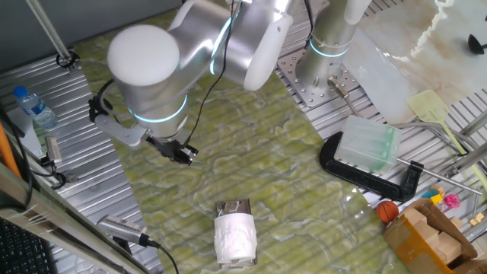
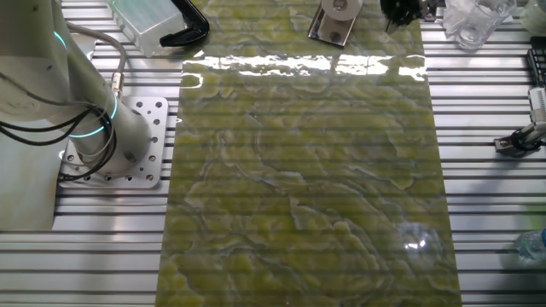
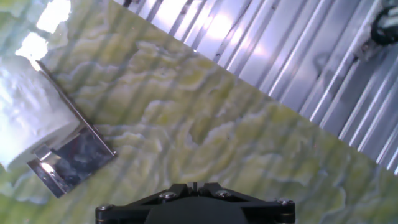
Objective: Take the roll of paper down from the shelf
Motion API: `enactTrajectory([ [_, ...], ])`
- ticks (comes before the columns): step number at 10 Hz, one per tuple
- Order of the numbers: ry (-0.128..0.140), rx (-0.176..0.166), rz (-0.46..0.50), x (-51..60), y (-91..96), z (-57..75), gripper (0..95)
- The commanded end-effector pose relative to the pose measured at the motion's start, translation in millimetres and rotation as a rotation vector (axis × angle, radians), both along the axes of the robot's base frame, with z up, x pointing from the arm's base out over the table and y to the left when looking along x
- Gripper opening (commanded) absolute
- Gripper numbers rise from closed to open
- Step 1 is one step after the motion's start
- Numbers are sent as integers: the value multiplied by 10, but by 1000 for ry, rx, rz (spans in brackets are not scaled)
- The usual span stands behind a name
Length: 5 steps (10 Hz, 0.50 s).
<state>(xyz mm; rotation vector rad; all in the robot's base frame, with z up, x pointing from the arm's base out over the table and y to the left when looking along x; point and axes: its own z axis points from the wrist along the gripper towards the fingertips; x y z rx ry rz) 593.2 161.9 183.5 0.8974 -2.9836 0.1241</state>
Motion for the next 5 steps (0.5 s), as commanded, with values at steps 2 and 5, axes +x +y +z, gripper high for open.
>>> enactTrajectory([
  [2,-1,17,20,15,-12,-77,0],
  [5,22,43,79,15,-13,-78,0],
])
